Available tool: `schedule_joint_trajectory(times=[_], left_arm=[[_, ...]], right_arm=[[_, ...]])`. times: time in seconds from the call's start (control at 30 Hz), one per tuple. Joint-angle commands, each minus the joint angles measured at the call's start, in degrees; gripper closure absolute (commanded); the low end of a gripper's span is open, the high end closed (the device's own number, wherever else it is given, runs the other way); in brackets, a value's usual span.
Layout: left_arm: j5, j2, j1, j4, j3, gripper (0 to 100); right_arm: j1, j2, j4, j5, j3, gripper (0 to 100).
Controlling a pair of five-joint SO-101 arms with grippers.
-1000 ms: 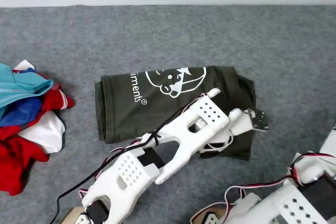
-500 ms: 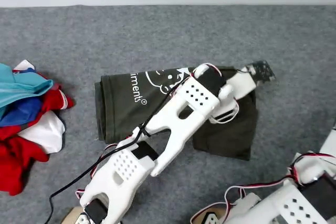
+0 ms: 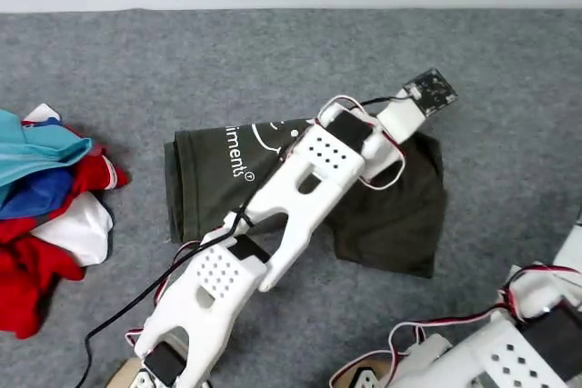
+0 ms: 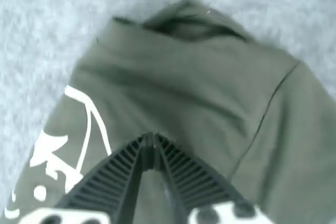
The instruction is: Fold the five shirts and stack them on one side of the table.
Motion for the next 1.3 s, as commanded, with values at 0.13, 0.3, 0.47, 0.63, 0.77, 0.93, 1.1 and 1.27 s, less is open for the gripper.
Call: schedule_joint_trajectory(times=[0.13,0.3,0.47,0.63,0.77,0.93,1.1,1.27], left_arm=[[0.35,-2.9,-2.2,20.66,-13.41,99],[0.35,-8.7,-8.97,20.48,-11.21,99],[0.26,-19.34,-15.21,20.48,0.31,99],[-0.97,-33.41,-21.19,20.31,19.74,99],[-3.43,-43.52,-27.69,20.13,32.84,99],[-5.8,-52.48,-37.54,16.79,45.93,99],[-6.15,-56.79,-44.31,10.29,56.48,99],[-8.35,-58.46,-45.54,6.51,62.37,99]], right_arm=[[-5.32,0.48,1.8,8.88,5.98,73.6],[-15.52,2.24,1.36,9.67,6.95,73.7],[-25.45,14.64,0.92,9.23,7.12,81.3],[-33.8,29.41,0.92,9.14,2.2,84.1],[-36.97,38.73,-0.04,8.53,-1.23,84.1],[-38.37,47.08,-4.18,3.52,-3.96,83.3],[-43.03,52.53,-7.43,-2.37,-4.57,75.7],[-47.16,56.22,-12.35,-5.98,-4.66,75.7]])
